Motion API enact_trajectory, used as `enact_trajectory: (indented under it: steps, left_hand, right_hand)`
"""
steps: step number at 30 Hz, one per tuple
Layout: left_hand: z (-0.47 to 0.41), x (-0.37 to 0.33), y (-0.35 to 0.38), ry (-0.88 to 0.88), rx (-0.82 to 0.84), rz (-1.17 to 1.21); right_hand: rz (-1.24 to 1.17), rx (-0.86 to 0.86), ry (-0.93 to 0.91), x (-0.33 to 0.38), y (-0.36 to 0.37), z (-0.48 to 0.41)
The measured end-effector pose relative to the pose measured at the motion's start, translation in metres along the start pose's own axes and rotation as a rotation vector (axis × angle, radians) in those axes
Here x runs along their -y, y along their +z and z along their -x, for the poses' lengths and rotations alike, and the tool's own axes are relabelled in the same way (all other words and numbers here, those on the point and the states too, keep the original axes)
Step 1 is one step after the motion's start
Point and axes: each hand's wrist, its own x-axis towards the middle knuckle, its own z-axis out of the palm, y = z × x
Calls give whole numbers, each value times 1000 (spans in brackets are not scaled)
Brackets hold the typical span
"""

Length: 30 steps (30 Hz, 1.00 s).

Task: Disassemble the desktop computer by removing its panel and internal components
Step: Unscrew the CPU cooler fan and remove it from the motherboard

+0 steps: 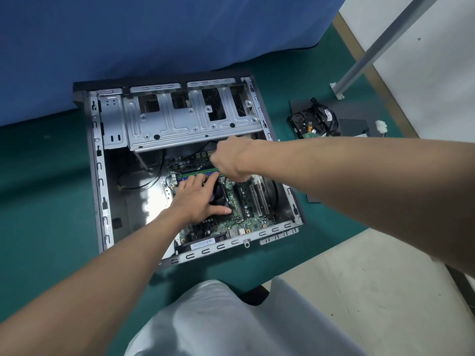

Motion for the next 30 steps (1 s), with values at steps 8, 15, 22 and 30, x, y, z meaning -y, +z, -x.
enact_trajectory:
  steps: [8,15,22,30]
  left_hand:
    - [0,2,2,8,-12,20]
    - [1,2,2,7,-12,26]
    - [-1,1,3,8,-8,2]
    - [-1,3,3,15,-20,6]
  right_hand:
    - [-513,-114,45,-9,4,-10]
    - [-1003,394,398,-15,-1,-17]
    - [-88,-9,-2,3,-7,-3]
    - [-545,-68,113,-6,-1,-7]
